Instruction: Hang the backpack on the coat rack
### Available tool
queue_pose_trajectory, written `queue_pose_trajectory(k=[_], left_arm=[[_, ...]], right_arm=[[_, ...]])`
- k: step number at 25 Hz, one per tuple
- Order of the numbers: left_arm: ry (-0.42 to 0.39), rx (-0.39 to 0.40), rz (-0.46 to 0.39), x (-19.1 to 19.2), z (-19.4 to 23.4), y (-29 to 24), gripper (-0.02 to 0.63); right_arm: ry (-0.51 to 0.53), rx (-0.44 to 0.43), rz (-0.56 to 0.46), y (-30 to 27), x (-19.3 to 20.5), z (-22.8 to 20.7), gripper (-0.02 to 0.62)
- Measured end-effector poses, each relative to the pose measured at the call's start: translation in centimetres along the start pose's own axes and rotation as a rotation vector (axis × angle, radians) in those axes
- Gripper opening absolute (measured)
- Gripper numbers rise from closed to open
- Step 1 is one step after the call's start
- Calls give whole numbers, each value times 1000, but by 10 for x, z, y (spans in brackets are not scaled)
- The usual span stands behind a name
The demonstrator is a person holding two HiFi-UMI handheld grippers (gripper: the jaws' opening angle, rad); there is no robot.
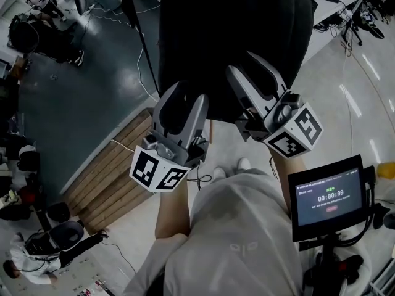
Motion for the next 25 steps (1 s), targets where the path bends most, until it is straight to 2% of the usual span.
queue_pose_trajectory(k=[25], left_arm=[[3,-15,18,7,-2,2,161]], right_arm=[[-40,0,34,2,9,-4,129]])
Point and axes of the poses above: the fingertips, and each gripper's own axes: y backward along the fingers, z to its left, x out of its underside, the point moved 2 cm from there along y, backward along the fingers
